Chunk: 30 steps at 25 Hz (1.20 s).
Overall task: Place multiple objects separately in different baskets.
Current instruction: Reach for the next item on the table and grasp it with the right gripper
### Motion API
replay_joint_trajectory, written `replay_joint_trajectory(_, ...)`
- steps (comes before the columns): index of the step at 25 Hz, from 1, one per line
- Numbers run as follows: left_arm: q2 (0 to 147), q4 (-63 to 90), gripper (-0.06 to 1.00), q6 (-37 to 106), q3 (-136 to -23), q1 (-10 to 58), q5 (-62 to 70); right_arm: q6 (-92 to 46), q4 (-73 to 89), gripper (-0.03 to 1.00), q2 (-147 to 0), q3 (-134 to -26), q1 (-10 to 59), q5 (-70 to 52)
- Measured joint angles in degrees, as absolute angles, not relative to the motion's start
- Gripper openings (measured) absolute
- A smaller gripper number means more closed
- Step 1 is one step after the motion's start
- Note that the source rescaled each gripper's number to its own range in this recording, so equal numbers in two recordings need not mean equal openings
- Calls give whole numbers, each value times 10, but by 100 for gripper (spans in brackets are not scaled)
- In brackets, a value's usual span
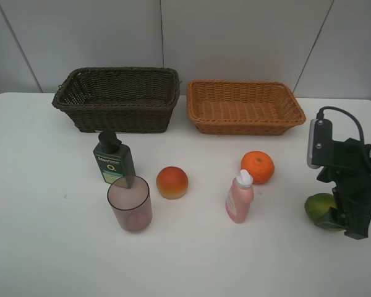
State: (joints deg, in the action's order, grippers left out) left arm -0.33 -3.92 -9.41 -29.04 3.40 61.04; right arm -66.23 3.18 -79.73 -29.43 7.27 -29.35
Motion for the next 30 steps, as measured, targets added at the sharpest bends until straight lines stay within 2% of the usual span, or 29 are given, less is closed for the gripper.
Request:
replay_joint_trajectory(8,-3,-39,100,-94,-290,34,610,-663,39,88,-797,-294,46,-283)
replay_joint_trajectory(18,-3,-39,100,-94,-290,34,610,-663,41,88,-798,-287,46,-273)
replay_joint_trajectory(30,-3,-39,100,-94,-290,34,610,-669,55,88,-851,-253,46,-206)
